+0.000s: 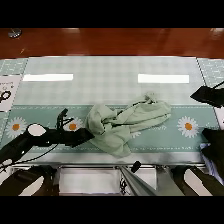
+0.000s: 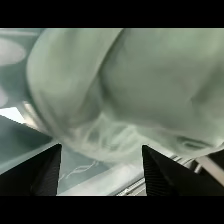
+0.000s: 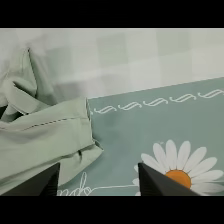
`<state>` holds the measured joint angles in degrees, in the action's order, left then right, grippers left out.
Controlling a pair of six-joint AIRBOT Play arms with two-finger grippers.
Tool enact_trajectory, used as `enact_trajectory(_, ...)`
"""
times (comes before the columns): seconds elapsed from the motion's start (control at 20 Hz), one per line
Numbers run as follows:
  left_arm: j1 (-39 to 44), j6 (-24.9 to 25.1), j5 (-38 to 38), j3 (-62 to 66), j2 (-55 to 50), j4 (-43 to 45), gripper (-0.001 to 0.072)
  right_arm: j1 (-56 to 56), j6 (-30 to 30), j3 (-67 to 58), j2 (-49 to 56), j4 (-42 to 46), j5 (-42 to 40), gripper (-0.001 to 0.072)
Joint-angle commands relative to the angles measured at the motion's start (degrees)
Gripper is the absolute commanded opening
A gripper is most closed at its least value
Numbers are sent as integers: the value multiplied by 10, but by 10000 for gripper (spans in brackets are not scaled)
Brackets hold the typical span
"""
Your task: Fold the shirts.
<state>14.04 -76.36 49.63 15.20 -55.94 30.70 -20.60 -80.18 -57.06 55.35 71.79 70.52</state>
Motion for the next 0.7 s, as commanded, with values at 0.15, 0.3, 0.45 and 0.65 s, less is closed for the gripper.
enact_trajectory(0.15, 0, 55, -23, 12, -110, -60, 68, 0, 0, 0, 0, 4, 0, 546)
enact_trajectory(0.3, -1, 90, 12, 30, -105, -63, 26, 0, -1, 0, 1, 17, -27, 546)
enact_trajectory(0.45, -1, 103, 55, 50, -101, -63, 26, 0, 14, 0, 41, -6, -45, 586)
enact_trajectory(0.65, -1, 103, 66, 60, -91, -63, 26, 0, 127, 0, 156, -112, 11, 586)
